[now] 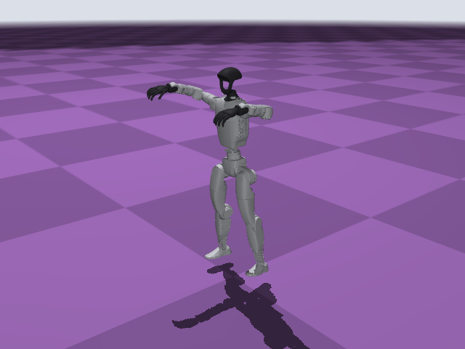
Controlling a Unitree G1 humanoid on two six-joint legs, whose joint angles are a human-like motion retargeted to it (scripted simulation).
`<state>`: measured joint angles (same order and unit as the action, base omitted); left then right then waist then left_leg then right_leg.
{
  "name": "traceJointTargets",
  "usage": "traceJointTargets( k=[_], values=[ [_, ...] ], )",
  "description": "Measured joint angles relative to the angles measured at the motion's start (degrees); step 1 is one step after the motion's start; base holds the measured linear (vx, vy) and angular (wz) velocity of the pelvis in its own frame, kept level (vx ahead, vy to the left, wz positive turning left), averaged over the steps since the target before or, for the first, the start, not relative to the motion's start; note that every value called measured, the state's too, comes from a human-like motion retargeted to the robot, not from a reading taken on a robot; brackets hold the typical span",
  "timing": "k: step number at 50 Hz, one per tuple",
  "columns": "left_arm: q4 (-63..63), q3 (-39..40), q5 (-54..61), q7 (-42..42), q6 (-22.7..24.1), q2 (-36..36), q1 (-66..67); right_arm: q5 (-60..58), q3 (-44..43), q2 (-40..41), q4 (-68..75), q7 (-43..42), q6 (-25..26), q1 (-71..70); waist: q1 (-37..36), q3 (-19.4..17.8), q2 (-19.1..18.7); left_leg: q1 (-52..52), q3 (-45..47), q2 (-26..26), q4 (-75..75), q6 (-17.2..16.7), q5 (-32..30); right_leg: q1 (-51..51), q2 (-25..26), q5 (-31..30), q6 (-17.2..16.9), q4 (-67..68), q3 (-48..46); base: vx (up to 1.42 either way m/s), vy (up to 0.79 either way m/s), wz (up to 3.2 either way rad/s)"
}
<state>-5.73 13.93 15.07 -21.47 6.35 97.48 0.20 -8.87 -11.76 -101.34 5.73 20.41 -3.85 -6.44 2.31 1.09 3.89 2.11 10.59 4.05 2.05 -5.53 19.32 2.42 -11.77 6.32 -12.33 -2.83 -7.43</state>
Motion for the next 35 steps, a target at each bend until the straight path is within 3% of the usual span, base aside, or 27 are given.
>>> traceJointTargets(
  k=[16, 35],
  values=[
    [-1.66, -8.99, -0.50, 0.70, -0.22, -0.24, -9.65, 0.07, -4.92, -0.11, -0.56, -0.21, 0.08, 5.14, -0.63, -0.23, -0.05, 0.08, 0.40, -0.10, -0.07, 0.09, 0.08, -0.33, -0.10, -0.12, -0.04, 0.17, 0.52, 0.00, 0.00, 0.00],
    [-2.45, -14.13, -1.53, 0.72, -0.21, -0.41, -14.97, -0.72, -11.75, 0.30, -0.41, -0.03, -0.08, 12.17, -1.04, -0.35, 0.34, 0.29, 0.67, -0.03, -0.14, 0.15, 0.24, -0.30, -0.01, -0.12, -0.02, 0.13, 0.73, 0.00, 0.00, 0.00]
  ],
)
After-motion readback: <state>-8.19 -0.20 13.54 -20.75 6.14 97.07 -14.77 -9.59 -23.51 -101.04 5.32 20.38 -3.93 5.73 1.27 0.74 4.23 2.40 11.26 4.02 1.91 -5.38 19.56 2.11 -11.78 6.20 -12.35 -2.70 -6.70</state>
